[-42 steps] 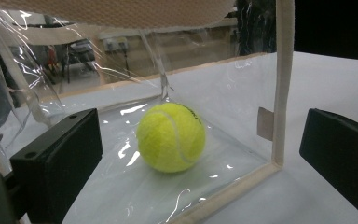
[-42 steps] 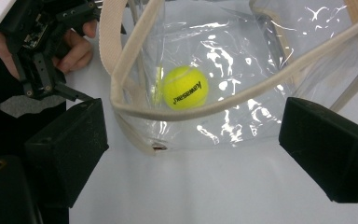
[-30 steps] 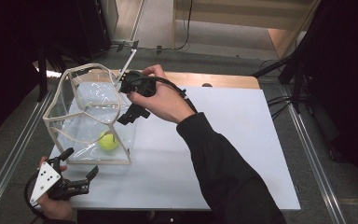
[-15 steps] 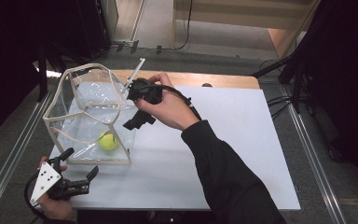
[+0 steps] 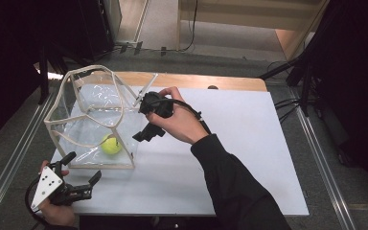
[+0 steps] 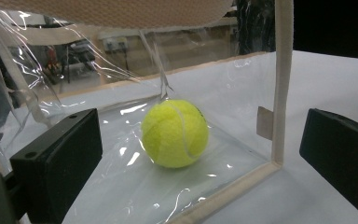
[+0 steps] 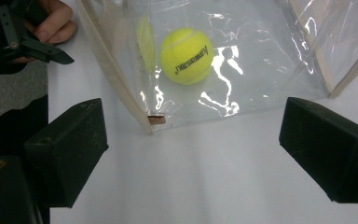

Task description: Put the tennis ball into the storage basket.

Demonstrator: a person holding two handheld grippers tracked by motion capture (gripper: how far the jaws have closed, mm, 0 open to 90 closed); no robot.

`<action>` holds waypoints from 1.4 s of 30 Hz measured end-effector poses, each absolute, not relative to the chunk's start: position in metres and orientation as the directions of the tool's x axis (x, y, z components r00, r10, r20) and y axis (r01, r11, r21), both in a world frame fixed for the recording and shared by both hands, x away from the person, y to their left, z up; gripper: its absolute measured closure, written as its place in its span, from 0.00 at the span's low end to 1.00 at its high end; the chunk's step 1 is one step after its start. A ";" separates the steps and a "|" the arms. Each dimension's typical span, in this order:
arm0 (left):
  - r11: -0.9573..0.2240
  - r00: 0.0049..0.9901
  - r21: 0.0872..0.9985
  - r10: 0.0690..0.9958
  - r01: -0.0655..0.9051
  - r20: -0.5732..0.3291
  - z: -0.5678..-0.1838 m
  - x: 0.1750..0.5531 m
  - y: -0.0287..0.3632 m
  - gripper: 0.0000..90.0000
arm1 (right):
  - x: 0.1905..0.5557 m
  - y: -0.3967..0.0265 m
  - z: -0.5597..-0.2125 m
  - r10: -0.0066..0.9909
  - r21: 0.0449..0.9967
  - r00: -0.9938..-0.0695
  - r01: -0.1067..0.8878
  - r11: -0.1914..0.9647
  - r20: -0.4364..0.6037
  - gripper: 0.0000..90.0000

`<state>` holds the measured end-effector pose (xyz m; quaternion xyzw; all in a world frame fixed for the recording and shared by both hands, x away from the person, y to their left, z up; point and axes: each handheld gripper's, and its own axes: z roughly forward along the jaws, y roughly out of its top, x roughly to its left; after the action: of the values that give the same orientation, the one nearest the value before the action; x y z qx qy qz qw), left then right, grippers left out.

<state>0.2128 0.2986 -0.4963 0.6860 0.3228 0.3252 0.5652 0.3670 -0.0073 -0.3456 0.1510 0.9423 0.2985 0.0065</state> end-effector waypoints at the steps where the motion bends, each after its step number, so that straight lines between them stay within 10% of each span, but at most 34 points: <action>1: -0.153 0.580 0.985 0.810 0.075 0.081 -0.496 0.213 0.299 0.00 | 0.367 -0.008 -0.348 0.279 0.569 -0.957 0.273 0.776 0.078 0.00; 42: -0.161 0.579 0.984 0.810 0.074 0.089 -0.497 0.213 0.298 0.00 | 0.331 -0.095 -0.432 0.417 0.693 -0.903 0.367 0.621 0.104 0.00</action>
<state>0.2128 0.2981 -0.4965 0.6880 0.3215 0.3273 0.5623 0.3308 -0.0947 -0.4316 0.2179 0.8995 0.3771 0.0333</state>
